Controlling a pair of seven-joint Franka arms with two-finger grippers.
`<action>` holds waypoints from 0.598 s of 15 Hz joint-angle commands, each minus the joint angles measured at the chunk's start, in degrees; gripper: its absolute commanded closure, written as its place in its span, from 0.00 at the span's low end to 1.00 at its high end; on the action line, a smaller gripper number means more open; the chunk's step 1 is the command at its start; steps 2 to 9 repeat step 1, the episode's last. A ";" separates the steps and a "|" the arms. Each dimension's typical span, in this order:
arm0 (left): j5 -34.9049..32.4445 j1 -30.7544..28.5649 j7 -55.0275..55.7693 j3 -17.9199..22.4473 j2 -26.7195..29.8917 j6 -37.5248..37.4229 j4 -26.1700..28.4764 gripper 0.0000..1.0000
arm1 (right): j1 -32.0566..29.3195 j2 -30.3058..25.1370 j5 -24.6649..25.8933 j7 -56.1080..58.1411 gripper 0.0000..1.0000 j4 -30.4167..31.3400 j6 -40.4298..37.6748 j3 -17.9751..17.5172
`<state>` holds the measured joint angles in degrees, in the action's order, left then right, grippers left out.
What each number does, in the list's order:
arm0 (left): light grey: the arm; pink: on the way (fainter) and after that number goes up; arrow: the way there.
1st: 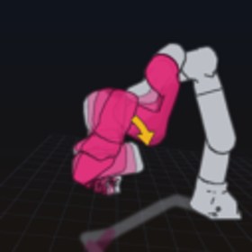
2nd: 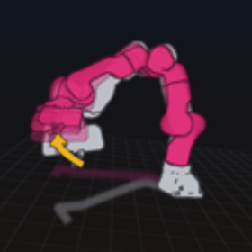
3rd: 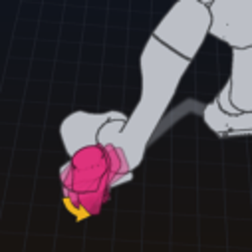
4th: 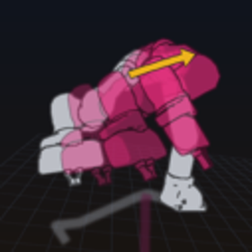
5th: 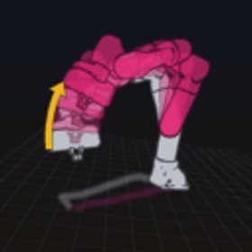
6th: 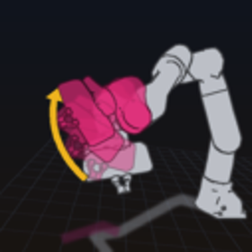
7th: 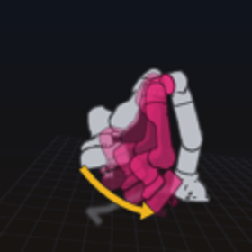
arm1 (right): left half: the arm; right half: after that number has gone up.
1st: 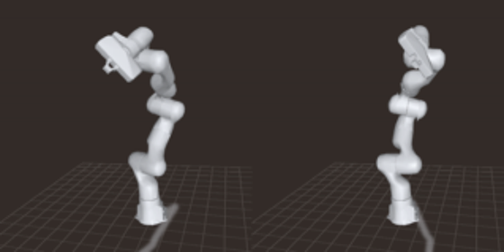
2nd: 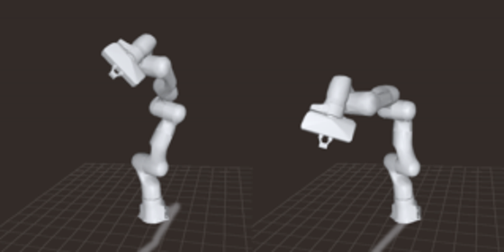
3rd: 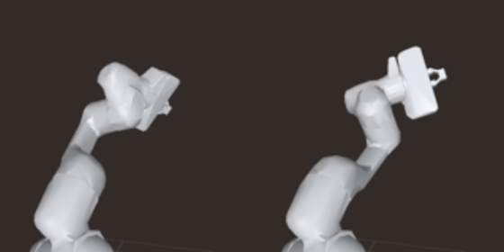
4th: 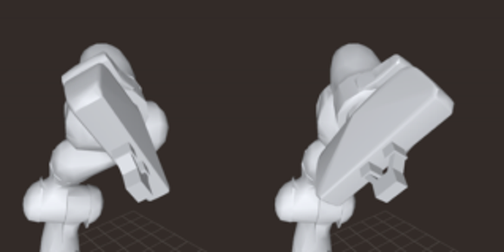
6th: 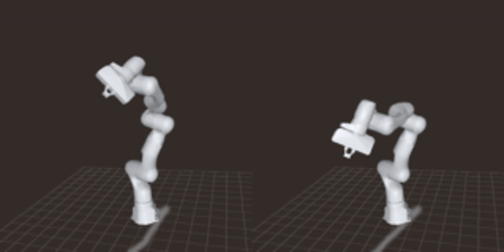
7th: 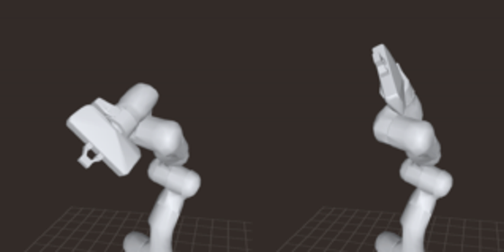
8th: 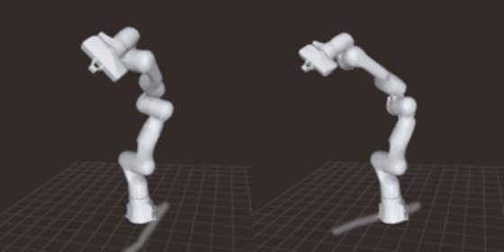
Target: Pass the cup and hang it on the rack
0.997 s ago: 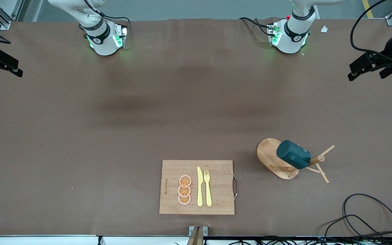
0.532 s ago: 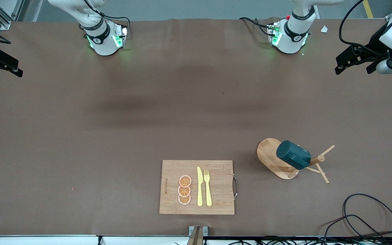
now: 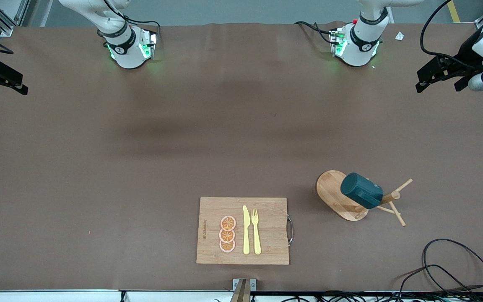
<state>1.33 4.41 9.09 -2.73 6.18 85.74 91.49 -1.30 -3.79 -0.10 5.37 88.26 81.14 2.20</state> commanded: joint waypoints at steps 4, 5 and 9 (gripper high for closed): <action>-1.33 -0.02 1.28 -0.35 -0.20 -0.14 -0.78 0.00 | 0.24 -1.05 0.37 0.69 0.00 1.03 0.07 0.17; -1.33 -0.02 1.28 -0.35 -0.20 -0.14 -0.78 0.00 | 0.24 -1.05 0.37 0.69 0.00 1.03 0.07 0.17; -1.33 -0.02 1.28 -0.35 -0.20 -0.14 -0.78 0.00 | 0.24 -1.05 0.37 0.69 0.00 1.03 0.07 0.17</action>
